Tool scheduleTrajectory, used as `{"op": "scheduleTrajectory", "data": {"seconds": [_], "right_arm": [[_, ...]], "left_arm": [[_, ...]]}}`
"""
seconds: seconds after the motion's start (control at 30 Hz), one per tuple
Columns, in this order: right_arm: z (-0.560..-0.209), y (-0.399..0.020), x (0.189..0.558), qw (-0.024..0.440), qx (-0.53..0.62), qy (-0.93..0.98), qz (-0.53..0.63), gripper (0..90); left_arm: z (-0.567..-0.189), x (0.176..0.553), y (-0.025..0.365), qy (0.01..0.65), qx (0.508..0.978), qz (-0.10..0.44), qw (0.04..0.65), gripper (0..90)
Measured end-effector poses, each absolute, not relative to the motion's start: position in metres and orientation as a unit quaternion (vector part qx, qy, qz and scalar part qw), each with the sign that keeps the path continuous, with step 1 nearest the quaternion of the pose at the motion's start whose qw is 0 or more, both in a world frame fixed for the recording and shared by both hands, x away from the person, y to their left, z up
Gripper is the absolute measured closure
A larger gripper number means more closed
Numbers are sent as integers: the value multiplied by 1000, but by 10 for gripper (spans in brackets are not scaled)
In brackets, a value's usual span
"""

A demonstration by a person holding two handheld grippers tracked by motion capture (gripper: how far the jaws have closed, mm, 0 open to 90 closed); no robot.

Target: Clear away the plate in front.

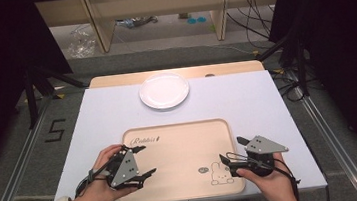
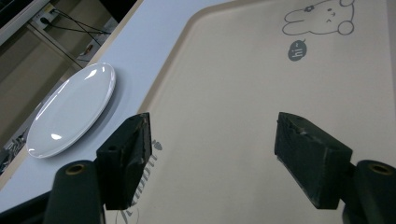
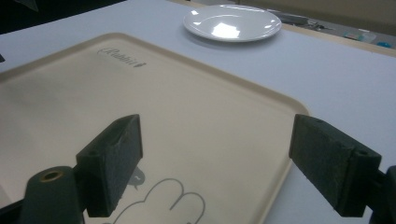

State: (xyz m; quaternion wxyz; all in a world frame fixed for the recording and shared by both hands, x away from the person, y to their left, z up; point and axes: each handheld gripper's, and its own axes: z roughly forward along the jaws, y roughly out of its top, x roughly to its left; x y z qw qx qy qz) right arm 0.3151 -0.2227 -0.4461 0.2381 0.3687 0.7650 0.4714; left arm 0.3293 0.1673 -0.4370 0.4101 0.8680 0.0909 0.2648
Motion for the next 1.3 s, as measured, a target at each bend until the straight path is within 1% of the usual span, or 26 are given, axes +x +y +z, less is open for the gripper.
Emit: {"op": "scheduleTrajectory", "data": {"seconds": [0.07,0.1,0.17,0.3,0.4,0.43,0.47,0.63,0.67,0.7,0.8,0.87,0.93,1.07,1.3], "right_arm": [[-446,-223,315,238,368,765,472,183],[-446,-222,314,230,372,767,470,183],[-446,-222,315,237,367,765,473,183],[-446,-222,315,236,368,764,474,183],[-445,-221,314,228,370,768,470,183],[-445,-221,314,228,371,768,470,183],[-445,-221,314,229,370,768,469,183],[-445,-221,314,225,372,767,471,183],[-446,-221,314,228,370,768,470,183],[-446,-221,314,228,370,768,471,183],[-446,-222,315,236,365,766,473,183],[-446,-222,315,232,368,767,472,183],[-446,-221,314,225,372,767,472,183],[-446,-221,315,234,366,768,472,183],[-446,-221,314,228,370,768,471,184]], "left_arm": [[-437,332,166,95,867,260,413,270],[-437,332,166,95,867,260,413,267],[-437,335,165,100,864,260,419,265],[-436,339,164,105,862,258,424,261],[-433,348,162,99,865,272,410,265],[-433,351,160,105,861,271,417,268],[-431,355,160,100,865,273,409,268],[-429,370,154,104,862,281,409,279],[-427,376,152,95,864,288,403,282],[-428,377,150,102,860,286,411,283],[-425,383,148,96,864,292,399,282],[-427,386,147,100,862,291,403,282],[-427,393,147,100,867,294,390,281],[-427,405,147,103,869,302,377,282],[-427,423,142,105,866,316,374,288]]}}
